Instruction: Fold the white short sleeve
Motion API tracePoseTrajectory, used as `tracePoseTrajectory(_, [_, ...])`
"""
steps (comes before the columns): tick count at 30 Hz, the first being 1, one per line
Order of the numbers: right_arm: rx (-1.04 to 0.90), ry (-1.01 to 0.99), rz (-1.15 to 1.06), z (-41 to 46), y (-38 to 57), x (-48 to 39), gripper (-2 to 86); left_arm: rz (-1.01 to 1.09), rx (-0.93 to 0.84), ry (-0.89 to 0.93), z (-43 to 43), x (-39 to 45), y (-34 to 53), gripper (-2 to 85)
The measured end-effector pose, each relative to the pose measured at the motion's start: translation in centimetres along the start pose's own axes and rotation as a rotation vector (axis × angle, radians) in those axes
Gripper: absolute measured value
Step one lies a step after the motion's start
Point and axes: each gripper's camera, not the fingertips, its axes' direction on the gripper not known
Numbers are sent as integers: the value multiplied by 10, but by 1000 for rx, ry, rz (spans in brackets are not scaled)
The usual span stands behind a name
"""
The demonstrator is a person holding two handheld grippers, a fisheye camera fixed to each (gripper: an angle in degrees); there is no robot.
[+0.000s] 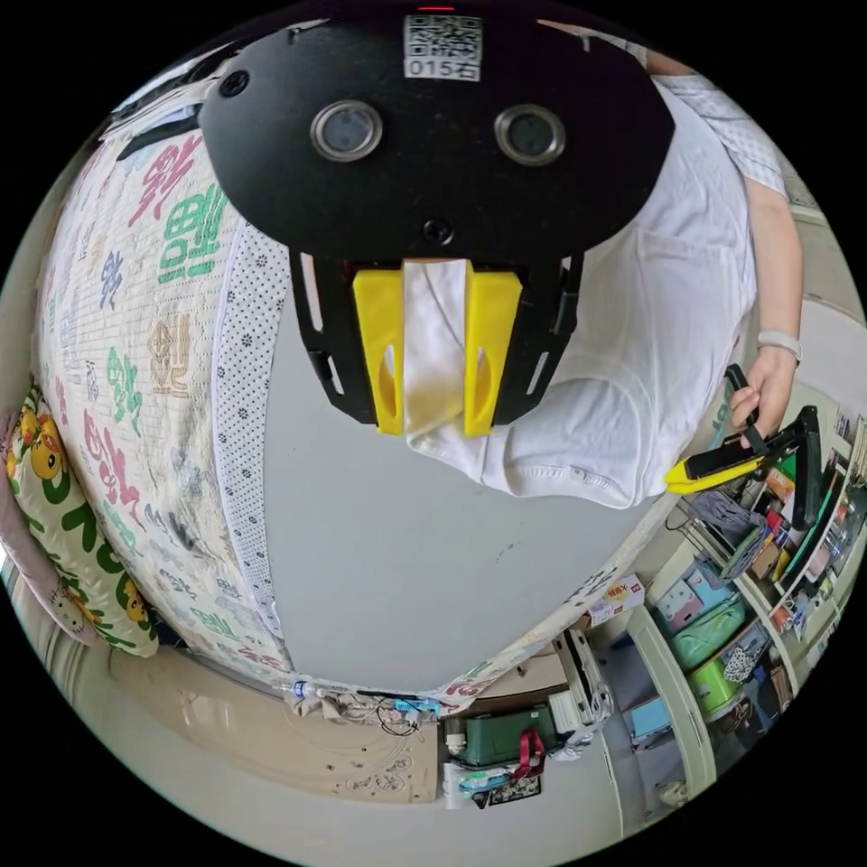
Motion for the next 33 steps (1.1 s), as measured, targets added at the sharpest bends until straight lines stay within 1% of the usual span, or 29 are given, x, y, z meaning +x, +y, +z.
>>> tracePoseTrajectory(1, [7, 13, 6, 3, 3, 3, 84, 7, -18, 0, 3, 2, -1, 75])
tracePoseTrajectory(3, [9, 16, 12, 19, 13, 16, 60, -8, 0, -55, -2, 9, -1, 45])
tracePoseTrajectory(5, [32, 31, 9, 26, 26, 24, 45, 10, 4, -59, -9, 17, -3, 27])
tracePoseTrajectory(7, [81, 38, -7, 25, 44, 32, 37, 45, 53, -83, -28, 31, -1, 18])
tracePoseTrajectory(10, [177, 42, -54, 4, 84, 47, 32, 114, 153, -87, -81, 60, 6, 11])
tracePoseTrajectory(12, [263, 42, -115, -23, 132, 60, 30, 184, 248, -65, -137, 89, 22, 9])
tracePoseTrajectory(14, [322, 27, -156, -48, 180, 70, 30, 246, 296, -55, -182, 115, 41, 8])
tracePoseTrajectory(16, [374, 0, -205, -74, 239, 78, 29, 327, 323, -34, -227, 145, 70, 8])
tracePoseTrajectory(18, [437, -37, -290, -104, 335, 86, 28, 470, 349, 1, -286, 190, 128, 8])
tracePoseTrajectory(19, [449, -48, -311, -110, 361, 88, 28, 507, 355, 9, -299, 201, 147, 8])
tracePoseTrajectory(21, [476, -117, -384, -122, 470, 99, 28, 640, 368, 53, -344, 241, 230, 8])
tracePoseTrajectory(22, [475, -143, -400, -121, 496, 102, 28, 668, 367, 68, -351, 249, 252, 8])
tracePoseTrajectory(23, [459, -193, -432, -114, 548, 108, 29, 704, 362, 101, -361, 262, 297, 7])
tracePoseTrajectory(24, [439, -239, -465, -101, 596, 114, 30, 735, 339, 135, -364, 272, 339, 7])
tracePoseTrajectory(26, [375, -290, -502, -70, 656, 121, 32, 783, 267, 155, -359, 286, 391, 7])
tracePoseTrajectory(27, [317, -304, -514, -44, 686, 126, 34, 815, 207, 121, -352, 294, 418, 7])
tracePoseTrajectory(28, [297, -308, -518, -33, 699, 129, 34, 823, 183, 88, -349, 298, 429, 7])
tracePoseTrajectory(29, [271, -307, -517, -12, 719, 136, 35, 825, 154, 13, -348, 305, 446, 7])
tracePoseTrajectory(30, [263, -300, -502, 5, 734, 145, 34, 824, 155, -54, -352, 310, 458, 6])
tracePoseTrajectory(32, [273, -294, -469, 22, 750, 161, 34, 826, 184, -111, -369, 313, 470, 4])
tracePoseTrajectory(33, [277, -280, -444, 31, 756, 172, 36, 826, 170, -128, -379, 313, 471, 3])
